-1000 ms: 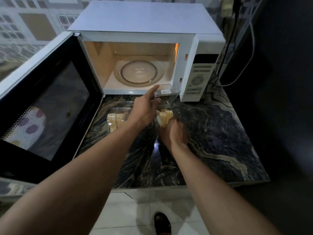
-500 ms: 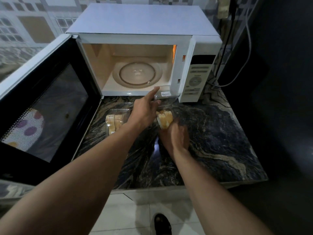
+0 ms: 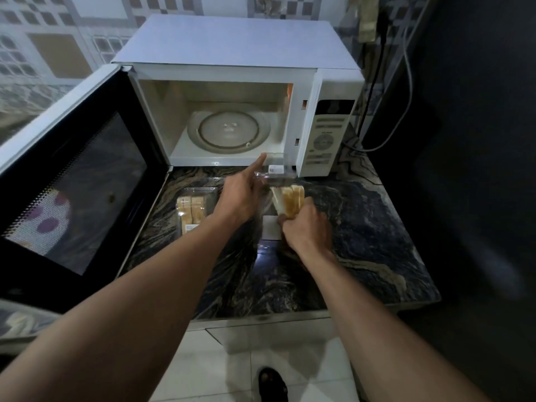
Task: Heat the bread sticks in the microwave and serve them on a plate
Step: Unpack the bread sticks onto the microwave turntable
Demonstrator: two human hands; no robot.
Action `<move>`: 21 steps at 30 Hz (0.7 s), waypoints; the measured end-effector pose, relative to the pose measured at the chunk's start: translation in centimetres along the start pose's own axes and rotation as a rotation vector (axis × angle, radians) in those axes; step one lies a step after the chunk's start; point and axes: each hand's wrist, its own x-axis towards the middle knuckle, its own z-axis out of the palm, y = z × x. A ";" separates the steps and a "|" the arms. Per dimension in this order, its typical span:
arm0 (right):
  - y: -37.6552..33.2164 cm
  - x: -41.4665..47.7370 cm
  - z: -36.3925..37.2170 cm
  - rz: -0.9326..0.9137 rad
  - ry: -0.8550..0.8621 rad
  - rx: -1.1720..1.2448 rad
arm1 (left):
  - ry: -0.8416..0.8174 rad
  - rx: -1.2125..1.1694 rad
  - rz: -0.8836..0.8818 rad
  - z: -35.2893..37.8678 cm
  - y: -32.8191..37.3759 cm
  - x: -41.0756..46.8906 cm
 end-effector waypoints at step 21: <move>0.2 -0.9 -8.1 0.014 0.177 -0.003 | -0.001 0.089 -0.074 1.8 -0.6 -5.4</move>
